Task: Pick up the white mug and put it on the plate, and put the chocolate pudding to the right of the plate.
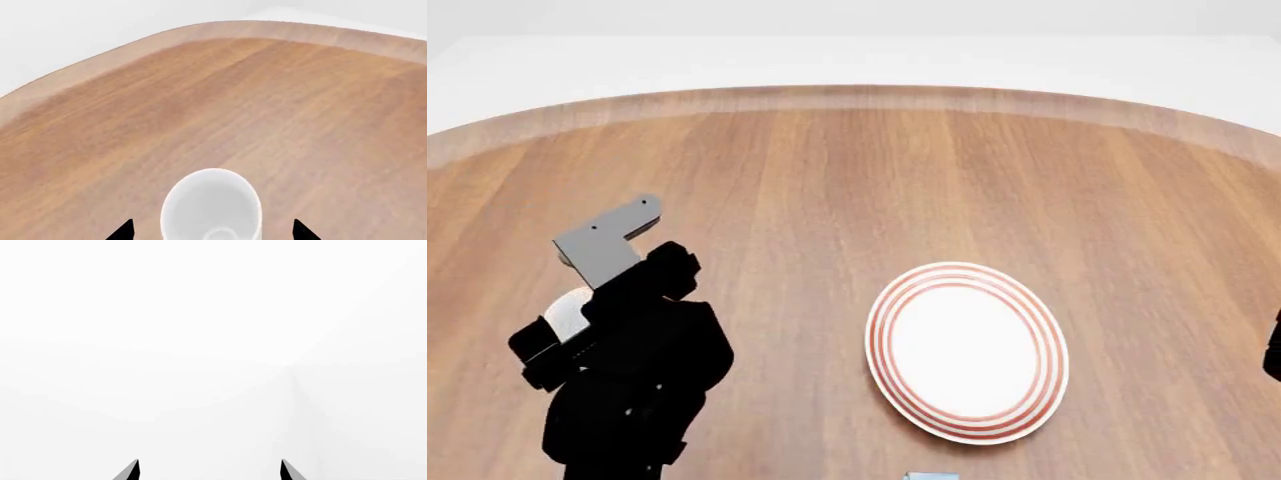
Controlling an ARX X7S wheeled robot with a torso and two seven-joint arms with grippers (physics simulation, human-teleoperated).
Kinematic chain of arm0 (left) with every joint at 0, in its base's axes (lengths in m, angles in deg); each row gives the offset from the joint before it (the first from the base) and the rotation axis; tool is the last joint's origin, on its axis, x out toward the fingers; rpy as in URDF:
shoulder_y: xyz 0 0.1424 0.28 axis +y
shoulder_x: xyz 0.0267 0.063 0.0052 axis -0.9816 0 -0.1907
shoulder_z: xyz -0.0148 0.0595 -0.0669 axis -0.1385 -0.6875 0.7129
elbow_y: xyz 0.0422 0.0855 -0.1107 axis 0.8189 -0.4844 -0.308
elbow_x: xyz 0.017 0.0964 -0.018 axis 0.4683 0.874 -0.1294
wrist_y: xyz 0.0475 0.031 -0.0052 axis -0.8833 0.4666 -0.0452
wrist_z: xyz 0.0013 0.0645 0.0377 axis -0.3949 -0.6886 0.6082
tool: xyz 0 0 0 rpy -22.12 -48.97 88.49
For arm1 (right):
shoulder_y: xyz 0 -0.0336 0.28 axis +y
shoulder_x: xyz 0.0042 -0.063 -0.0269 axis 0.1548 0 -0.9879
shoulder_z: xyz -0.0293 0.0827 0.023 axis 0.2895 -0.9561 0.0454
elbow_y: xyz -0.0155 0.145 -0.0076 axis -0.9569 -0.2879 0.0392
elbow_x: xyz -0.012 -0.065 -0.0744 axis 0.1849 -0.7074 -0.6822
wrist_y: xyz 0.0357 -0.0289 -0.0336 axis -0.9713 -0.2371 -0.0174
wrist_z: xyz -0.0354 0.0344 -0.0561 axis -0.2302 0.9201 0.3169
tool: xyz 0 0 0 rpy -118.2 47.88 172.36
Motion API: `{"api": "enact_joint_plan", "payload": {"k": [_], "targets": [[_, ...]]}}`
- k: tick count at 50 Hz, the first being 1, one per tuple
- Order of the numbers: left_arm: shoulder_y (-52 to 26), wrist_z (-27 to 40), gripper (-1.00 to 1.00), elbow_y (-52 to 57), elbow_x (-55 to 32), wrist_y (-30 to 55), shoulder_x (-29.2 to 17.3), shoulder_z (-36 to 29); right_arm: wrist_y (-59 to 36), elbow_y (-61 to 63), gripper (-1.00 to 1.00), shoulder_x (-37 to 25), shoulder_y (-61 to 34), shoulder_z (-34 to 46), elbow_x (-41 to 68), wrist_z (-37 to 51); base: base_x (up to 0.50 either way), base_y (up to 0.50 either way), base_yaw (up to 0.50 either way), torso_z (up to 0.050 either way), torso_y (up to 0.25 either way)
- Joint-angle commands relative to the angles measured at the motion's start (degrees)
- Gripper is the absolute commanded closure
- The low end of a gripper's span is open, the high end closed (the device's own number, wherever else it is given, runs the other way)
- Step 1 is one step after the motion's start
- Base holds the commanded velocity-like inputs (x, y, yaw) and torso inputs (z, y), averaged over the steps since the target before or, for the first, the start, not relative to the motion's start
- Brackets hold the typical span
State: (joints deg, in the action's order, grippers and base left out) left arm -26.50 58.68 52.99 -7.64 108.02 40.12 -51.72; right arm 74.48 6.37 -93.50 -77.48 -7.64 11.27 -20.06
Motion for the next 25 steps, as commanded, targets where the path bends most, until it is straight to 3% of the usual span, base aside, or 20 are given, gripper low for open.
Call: {"api": "enact_joint_plan", "payload": {"k": [1,25], "targets": [[1.4,0.1,-1.0,-2.7,0.1,-1.5,-0.5,-1.8,0.3,-0.2,-1.0,-0.1,0.2,0.2,0.0,0.1,0.0,0.0,0.0,0.0,0.0],[6.0,0.5,-1.0,-3.0,-0.8,-2.5,-1.0,-5.2,0.6,-0.3,-1.0,-0.4,0.6,0.8,-0.2,0.4,0.0,0.0,0.0,0.0,0.0]]}}
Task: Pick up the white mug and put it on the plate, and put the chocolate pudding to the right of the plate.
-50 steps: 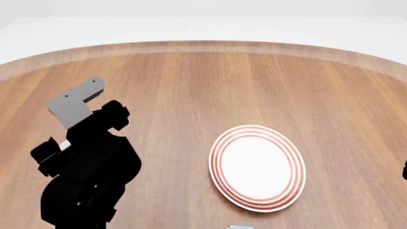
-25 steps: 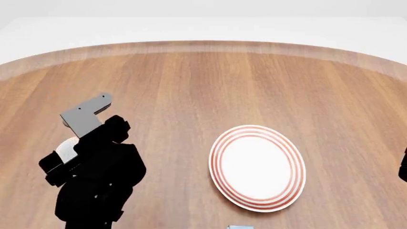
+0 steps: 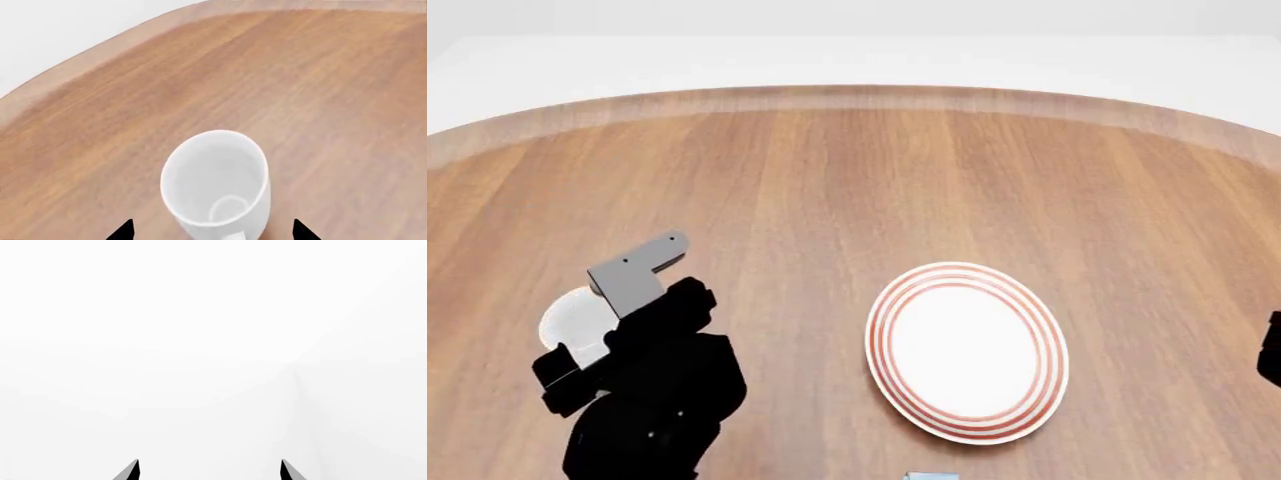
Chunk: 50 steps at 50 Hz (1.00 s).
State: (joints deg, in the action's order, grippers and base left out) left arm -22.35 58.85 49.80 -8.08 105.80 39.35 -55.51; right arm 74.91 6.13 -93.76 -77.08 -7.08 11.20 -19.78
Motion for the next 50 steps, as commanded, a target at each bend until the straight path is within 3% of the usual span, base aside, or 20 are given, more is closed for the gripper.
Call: {"api": "enact_joint_plan", "payload": {"k": [1,50], "targets": [[2.1,0.2,-1.0,-0.1,-0.4,-0.5,-0.2,-1.6,0.2,-0.1,-1.0,-0.1,0.1,0.3,-0.1,0.1,0.0,0.0,0.0,0.0,0.0],[0.6,-7.5,-1.0,-16.4,-3.2,-15.0,-0.2,-2.8,1.0,-0.6,-1.0,-0.9,0.7,2.0,-0.2,0.0,0.0,0.0,0.0,0.0,0.0]]}}
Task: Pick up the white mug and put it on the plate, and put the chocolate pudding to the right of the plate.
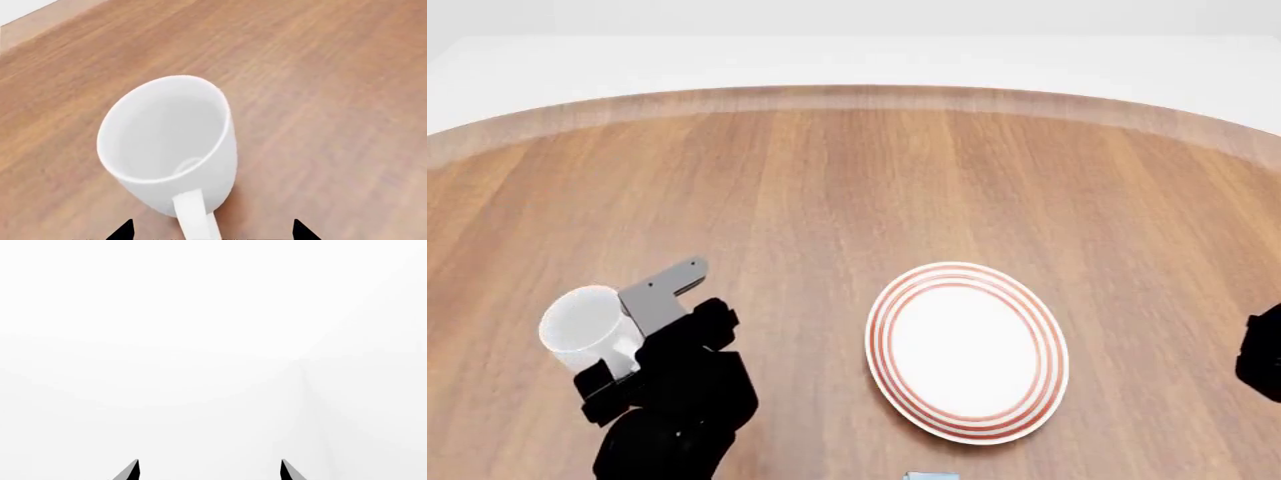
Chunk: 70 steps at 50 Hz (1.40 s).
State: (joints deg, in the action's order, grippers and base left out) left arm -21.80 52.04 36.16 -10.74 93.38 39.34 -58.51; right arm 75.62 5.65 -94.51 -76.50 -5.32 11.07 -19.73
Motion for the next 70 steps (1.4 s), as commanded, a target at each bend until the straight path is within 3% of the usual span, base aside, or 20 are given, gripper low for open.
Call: {"api": "enact_joint_plan", "payload": {"k": [1,33,34,61,65,70], "targets": [[0.0,-0.7,-1.0,-2.9,-0.6,-2.7,-0.3,0.1,0.3,-0.2,-1.0,-0.1,0.2,0.4,-0.2,0.0,0.0,0.0,0.0,0.0,0.0],[-0.9,-2.0,-1.0,-8.2,-1.5,-5.9,-1.3,-0.6,0.3,-0.3,-1.0,-0.6,0.2,1.1,-0.3,0.4,0.0,0.0,0.0,0.0,0.0],[-0.9,-2.1,1.0,-8.5,-1.5,-6.1,-1.3,-0.6,0.4,-0.4,-1.0,-0.6,0.2,1.2,-0.4,0.3,0.0,0.0,0.0,0.0,0.0],[-0.2,-0.5,1.0,-6.3,-0.4,-7.2,-3.0,-2.3,0.8,-0.5,-1.0,-0.9,0.8,2.0,0.0,0.4,0.0,0.0,0.0,0.0,0.0],[-1.4,-3.4,1.0,-2.8,2.0,-8.6,-5.2,-5.5,0.7,-0.6,-1.0,-1.0,0.8,1.9,0.1,0.5,0.0,0.0,0.0,0.0,0.0],[-5.1,-12.6,1.0,5.2,4.3,-7.1,-10.4,-12.9,0.4,-0.5,-1.0,-1.2,0.6,2.0,0.0,0.7,0.0,0.0,0.0,0.0,0.0]]}}
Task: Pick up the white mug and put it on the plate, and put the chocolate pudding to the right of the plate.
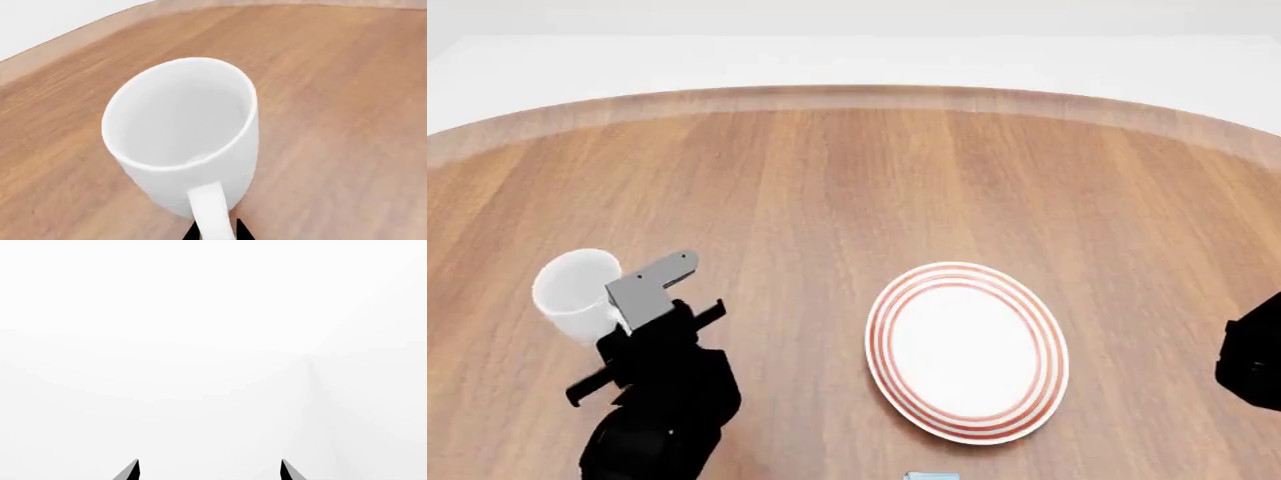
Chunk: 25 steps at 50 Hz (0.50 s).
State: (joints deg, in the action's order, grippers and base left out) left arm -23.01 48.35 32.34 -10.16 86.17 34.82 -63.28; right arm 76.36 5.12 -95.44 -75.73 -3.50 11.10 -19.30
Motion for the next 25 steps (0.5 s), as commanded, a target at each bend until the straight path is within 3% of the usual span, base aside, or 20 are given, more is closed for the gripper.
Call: {"api": "enact_joint_plan", "payload": {"k": [1,13,20,21,25], "targets": [[-4.6,-11.5,1.0,11.9,3.4,0.7,-7.3,-9.6,-0.3,0.1,-1.0,-0.2,-0.1,0.2,-0.1,0.3,0.0,0.0,0.0,0.0,0.0],[-10.8,-25.3,1.0,27.8,2.6,6.9,-15.1,-19.4,-0.4,0.4,-1.0,-0.5,0.1,0.0,0.3,0.6,0.0,0.0,0.0,0.0,0.0],[-15.8,-35.9,1.0,26.1,-2.1,7.5,-15.9,-20.6,-0.6,0.4,-1.0,-0.7,-0.1,-0.1,0.4,0.8,0.0,0.0,0.0,0.0,0.0],[-16.5,-39.8,1.0,25.3,-6.7,8.2,-15.4,-19.2,-0.4,0.3,-1.0,-0.7,-0.1,0.0,0.4,0.7,0.0,0.0,0.0,0.0,0.0],[-19.2,-43.2,1.0,23.4,-4.7,7.6,-15.1,-21.9,-0.3,0.1,-1.0,-0.7,-0.1,0.0,0.5,0.7,0.0,0.0,0.0,0.0,0.0]]}}
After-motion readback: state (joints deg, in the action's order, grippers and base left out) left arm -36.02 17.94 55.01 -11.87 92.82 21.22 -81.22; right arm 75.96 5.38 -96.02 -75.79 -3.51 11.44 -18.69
